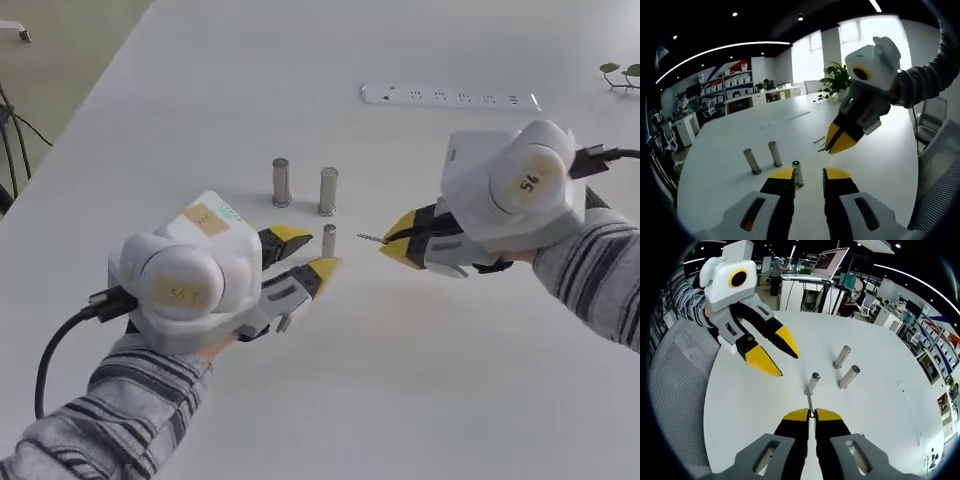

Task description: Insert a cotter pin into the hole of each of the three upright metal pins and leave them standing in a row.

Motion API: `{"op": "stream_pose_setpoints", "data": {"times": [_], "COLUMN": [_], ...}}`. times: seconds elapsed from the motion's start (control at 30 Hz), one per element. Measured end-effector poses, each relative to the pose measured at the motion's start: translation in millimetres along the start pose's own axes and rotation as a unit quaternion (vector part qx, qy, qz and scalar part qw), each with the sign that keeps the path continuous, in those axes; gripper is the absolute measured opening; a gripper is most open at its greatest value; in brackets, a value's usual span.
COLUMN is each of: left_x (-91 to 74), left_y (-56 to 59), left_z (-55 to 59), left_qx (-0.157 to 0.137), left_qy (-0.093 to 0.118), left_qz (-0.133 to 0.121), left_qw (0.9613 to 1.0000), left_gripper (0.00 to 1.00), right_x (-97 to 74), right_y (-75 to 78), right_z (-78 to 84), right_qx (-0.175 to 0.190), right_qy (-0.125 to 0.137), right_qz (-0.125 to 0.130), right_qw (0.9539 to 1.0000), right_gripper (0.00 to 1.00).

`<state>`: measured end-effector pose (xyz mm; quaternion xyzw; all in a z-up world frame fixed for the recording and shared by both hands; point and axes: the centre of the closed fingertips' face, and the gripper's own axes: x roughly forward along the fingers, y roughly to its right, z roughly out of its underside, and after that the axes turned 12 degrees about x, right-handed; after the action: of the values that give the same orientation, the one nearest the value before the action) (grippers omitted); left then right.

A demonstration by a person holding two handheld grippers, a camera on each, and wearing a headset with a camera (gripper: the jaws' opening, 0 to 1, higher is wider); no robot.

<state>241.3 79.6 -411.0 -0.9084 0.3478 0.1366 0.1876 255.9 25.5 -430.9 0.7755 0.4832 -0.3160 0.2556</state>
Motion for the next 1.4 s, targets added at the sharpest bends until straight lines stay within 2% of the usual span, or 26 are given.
{"op": "stream_pose_setpoints", "data": {"times": [0.07,0.13,0.23,0.47,0.53,0.7,0.87,1.03,1.27,1.33,1.4], "left_x": [5.3,10.5,19.1,39.3,43.3,51.8,56.3,59.6,61.0,60.7,61.1], "left_y": [-4.0,-9.1,-11.8,-11.5,-11.4,-10.1,-10.0,-7.8,-7.2,-7.9,-8.1], "left_z": [6.5,10.3,16.7,29.4,32.0,39.2,42.4,41.7,42.0,42.4,42.7], "left_qx": [-0.002,-0.002,-0.001,0.0,-0.001,-0.012,-0.036,-0.056,-0.062,-0.074,-0.072], "left_qy": [-0.012,-0.014,-0.023,-0.046,-0.049,-0.059,-0.059,-0.051,-0.049,-0.048,-0.047], "left_qz": [-0.009,-0.024,-0.029,-0.028,-0.029,-0.029,-0.032,-0.028,-0.036,-0.044,-0.047], "left_qw": [0.9999,0.9996,0.9993,0.9985,0.9984,0.9978,0.9971,0.9967,0.9962,0.9951,0.9952], "left_gripper": [0.19,0.19,0.19,0.19,0.19,0.17,0.12,0.07,0.05,0.05,0.05], "right_x": [4.7,8.1,13.4,23.3,27.2,30.1,32.4,33.5,35.6,36.1,36.1], "right_y": [2.1,2.7,3.5,8.3,13.7,11.7,9.3,6.5,6.8,8.4,9.5], "right_z": [-0.2,0.3,-0.7,-0.6,-0.5,0.8,-0.5,-0.7,-3.4,-3.3,-4.5], "right_qx": [-0.001,0.002,0.013,0.032,0.036,0.043,0.043,0.038,0.036,0.024,0.014], "right_qy": [-0.003,-0.008,-0.007,-0.01,-0.011,-0.012,-0.011,-0.014,-0.012,-0.015,-0.017], "right_qz": [0.01,0.012,0.012,0.014,0.015,0.011,0.008,0.002,0.001,0.005,0.008], "right_qw": [0.9999,0.9999,0.9998,0.9993,0.9992,0.9989,0.999,0.9992,0.9993,0.9996,0.9997], "right_gripper": [0.0,0.0,0.0,0.0,0.0,0.0,0.0,0.0,0.0,0.0,0.0]}}
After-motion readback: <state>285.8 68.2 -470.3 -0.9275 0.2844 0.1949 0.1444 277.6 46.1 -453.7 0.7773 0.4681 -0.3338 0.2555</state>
